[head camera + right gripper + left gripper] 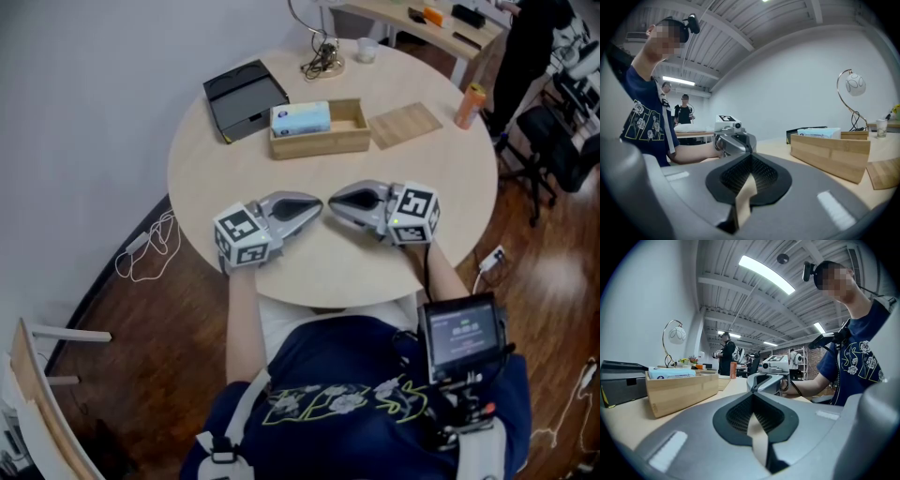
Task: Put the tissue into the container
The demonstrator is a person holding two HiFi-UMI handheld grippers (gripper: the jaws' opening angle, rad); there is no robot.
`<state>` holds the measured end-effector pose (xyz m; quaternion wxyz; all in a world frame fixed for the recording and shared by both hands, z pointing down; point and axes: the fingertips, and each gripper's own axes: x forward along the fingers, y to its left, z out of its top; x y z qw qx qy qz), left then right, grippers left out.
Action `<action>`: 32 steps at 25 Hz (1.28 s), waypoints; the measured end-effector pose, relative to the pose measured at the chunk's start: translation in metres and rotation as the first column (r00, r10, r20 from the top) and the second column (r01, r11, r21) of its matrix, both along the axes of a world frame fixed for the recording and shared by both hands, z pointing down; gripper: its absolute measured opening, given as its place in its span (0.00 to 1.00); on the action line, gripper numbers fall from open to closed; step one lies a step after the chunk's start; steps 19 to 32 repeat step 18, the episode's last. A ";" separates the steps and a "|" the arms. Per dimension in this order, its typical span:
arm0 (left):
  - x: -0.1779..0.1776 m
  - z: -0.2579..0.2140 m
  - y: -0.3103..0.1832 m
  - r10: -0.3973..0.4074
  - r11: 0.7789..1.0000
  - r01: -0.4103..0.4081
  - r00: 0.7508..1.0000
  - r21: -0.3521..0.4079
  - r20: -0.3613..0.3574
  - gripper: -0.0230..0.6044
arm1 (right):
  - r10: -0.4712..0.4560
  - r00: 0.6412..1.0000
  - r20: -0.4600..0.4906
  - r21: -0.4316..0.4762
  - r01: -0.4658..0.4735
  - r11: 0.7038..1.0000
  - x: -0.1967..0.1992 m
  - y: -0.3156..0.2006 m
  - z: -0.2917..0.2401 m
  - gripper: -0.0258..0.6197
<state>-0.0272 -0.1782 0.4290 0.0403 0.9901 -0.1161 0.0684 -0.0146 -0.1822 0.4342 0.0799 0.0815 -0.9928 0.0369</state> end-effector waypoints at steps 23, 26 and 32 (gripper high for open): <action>0.002 0.001 0.004 0.007 1.000 -0.007 1.000 -0.010 0.000 0.04 | -0.001 1.000 -0.004 -0.010 0.001 1.000 0.002 0.001 0.001 0.05; 0.002 0.001 0.004 0.007 1.000 -0.007 1.000 -0.010 0.000 0.04 | -0.001 1.000 -0.004 -0.010 0.001 1.000 0.002 0.001 0.001 0.05; 0.002 0.001 0.004 0.007 1.000 -0.007 1.000 -0.010 0.000 0.04 | -0.001 1.000 -0.004 -0.010 0.001 1.000 0.002 0.001 0.001 0.05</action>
